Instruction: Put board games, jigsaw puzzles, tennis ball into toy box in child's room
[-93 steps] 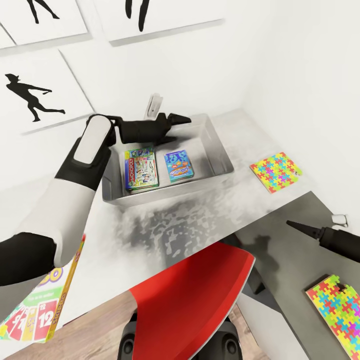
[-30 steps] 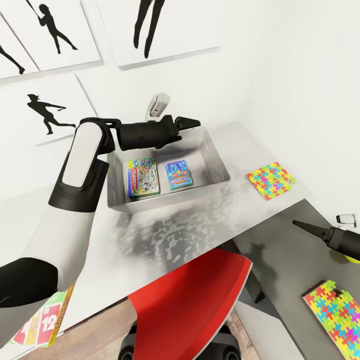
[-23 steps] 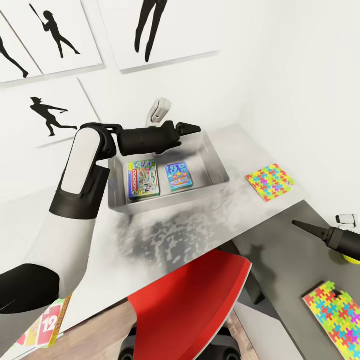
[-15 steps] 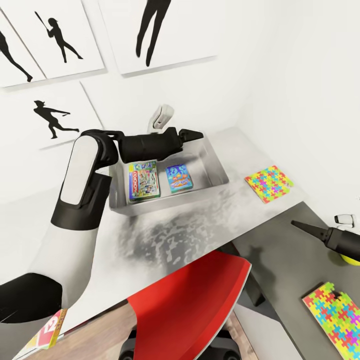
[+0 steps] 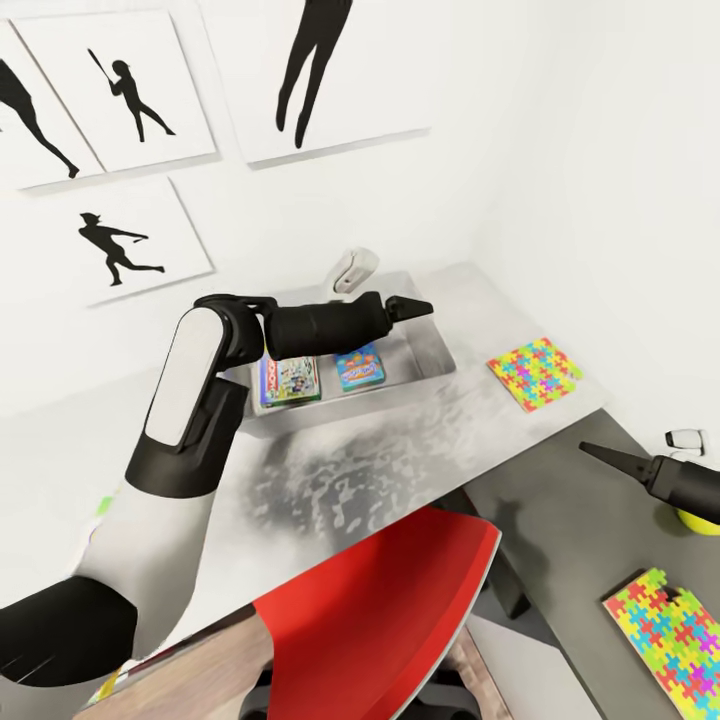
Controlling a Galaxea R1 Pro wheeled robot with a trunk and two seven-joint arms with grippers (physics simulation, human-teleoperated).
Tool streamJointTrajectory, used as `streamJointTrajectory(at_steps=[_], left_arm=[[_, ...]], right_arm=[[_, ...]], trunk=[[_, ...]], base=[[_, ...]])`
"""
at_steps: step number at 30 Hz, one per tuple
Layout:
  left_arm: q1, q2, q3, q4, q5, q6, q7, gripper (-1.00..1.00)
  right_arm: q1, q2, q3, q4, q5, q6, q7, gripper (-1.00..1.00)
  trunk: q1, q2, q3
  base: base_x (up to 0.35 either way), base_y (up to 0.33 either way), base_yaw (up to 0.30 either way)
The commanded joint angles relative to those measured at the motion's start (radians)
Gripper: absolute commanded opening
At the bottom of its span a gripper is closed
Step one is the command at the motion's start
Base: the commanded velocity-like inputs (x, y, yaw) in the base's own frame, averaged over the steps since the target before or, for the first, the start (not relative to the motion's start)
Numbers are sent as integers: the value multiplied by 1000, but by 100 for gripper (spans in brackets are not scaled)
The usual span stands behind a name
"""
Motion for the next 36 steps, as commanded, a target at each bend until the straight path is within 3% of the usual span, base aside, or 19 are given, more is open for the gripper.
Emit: streamJointTrajectory(at_steps=[1,16,29,36], left_arm=[[2,-4,-4,-2,10,0,12,100],[5,-37,-21,-6,21,-32,12,100],[82,-47,-33,-7,26,-49,-28,100],[134,-49,-49,-7,27,-53,-85,100]], right_arm=[[-1,0,0,0,3,3,5,100],[0,1,3,0,3,3,5,100],[1,2,4,0,3,3,3,100],[1,2,3,0,5,3,2,100]], trunk=[[1,-2,0],[1,-2,25],[1,-2,46],[1,-2,57]], base=[[0,0,0],[0,0,0],[0,0,0],[0,0,0]])
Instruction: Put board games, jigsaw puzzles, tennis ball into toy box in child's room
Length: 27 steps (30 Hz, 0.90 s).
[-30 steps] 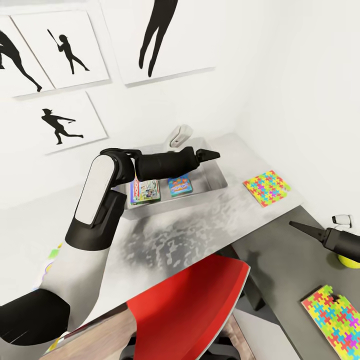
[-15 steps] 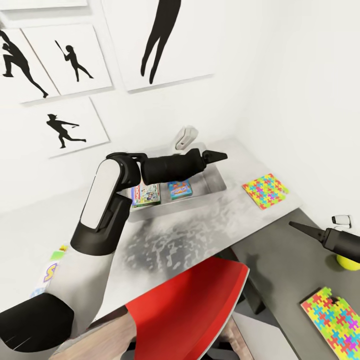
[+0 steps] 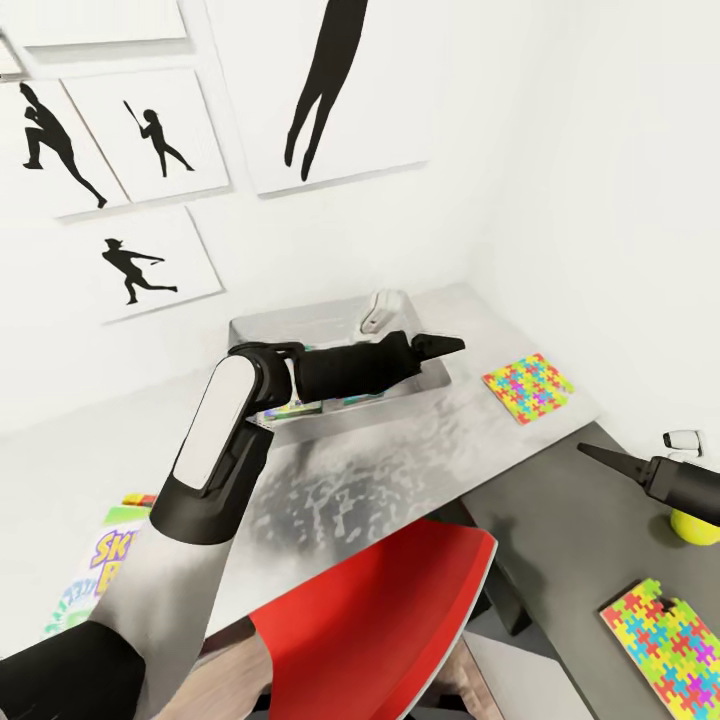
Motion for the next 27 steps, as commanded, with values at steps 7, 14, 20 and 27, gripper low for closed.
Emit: streamJointTrajectory(at_steps=[7,14,20,27], left_arm=[[43,-2,-29,-1,9,-2,-40,100],[89,-3,-67,-1,10,-29,-68,100],[142,0,-104,-1,9,-51,-96,100],[179,5,-118,-1,8,-62,-143,100]], right_arm=[[-1,0,0,0,3,3,4,100],[-1,1,1,0,4,3,2,100],[-1,2,11,0,4,3,0,100],[-2,5,49,0,4,3,-2,100]], trunk=[[1,-2,10],[1,-2,21],[1,-2,31],[1,-2,42]], base=[[0,0,0],[0,0,0],[0,0,0],[0,0,0]])
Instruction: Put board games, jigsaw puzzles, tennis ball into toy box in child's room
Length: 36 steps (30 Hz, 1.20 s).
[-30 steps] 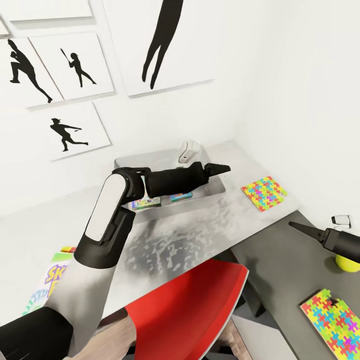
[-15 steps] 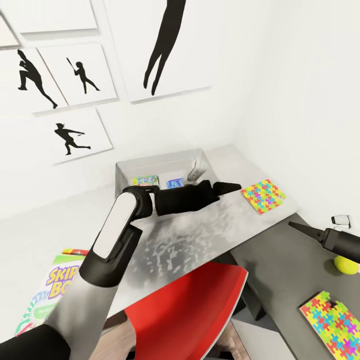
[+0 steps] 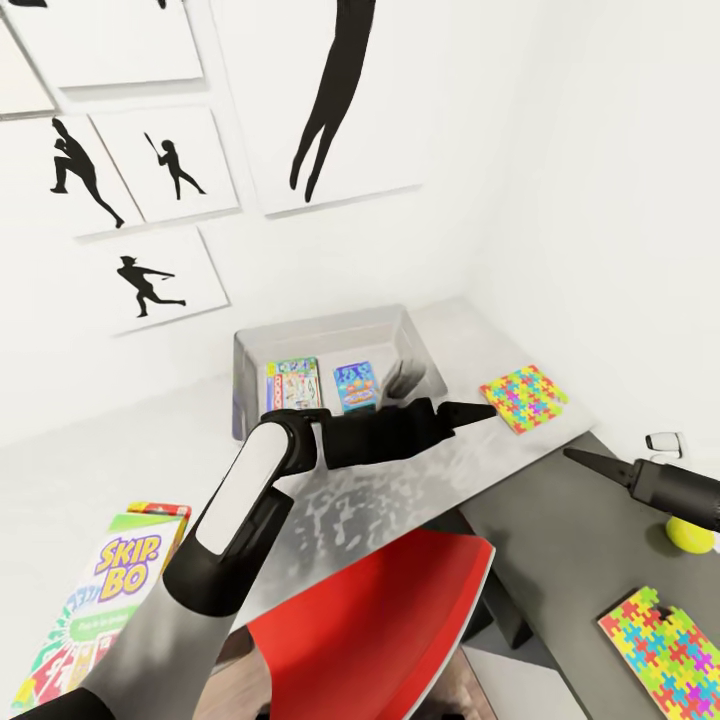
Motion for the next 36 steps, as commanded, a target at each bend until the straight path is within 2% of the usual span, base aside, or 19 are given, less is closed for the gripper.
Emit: streamJointTrajectory(at_steps=[1,8,25,36], left_arm=[[-1,0,0,-1,10,1,10,100],[13,3,-3,-1,10,-3,-11,100],[28,8,-3,-1,4,-9,-14,100],[76,10,22,-1,3,-40,-27,100]], right_arm=[[-1,0,0,0,3,3,5,100],[-1,1,18,0,3,3,3,100],[-1,1,30,0,4,3,1,100],[-1,2,32,0,7,3,1,100]], trunk=[[1,-2,0],[1,-2,12],[1,-2,39],[1,-2,57]], base=[[0,0,0],[0,0,0],[0,0,0],[0,0,0]])
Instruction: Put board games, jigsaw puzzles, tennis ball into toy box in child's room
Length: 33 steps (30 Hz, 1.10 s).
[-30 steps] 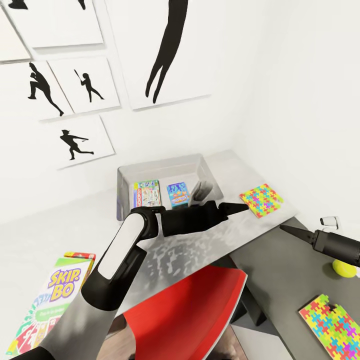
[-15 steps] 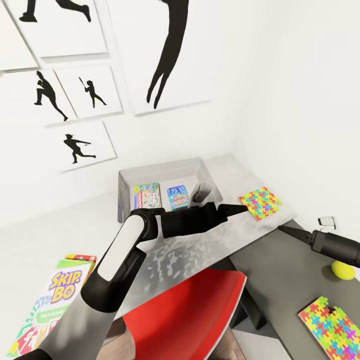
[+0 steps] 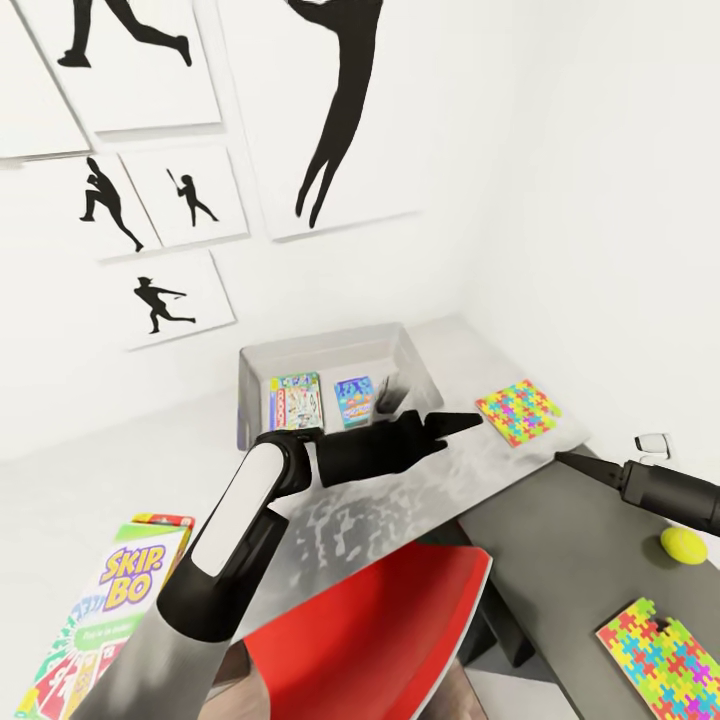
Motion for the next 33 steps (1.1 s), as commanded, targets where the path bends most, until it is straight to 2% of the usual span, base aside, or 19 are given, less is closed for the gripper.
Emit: streamJointTrajectory(at_steps=[1,12,33], left_arm=[[3,0,3,-1,10,-4,9,100],[36,8,13,-1,10,-23,7,100],[49,10,11,-1,3,-47,8,100]], right_arm=[[-1,0,-1,0,3,3,5,100],[-1,0,0,0,4,3,5,100],[-1,-1,24,0,4,3,5,100]], trunk=[[1,-2,0],[1,-2,18],[1,-2,52]], base=[[0,0,0],[0,0,0],[-1,0,0]])
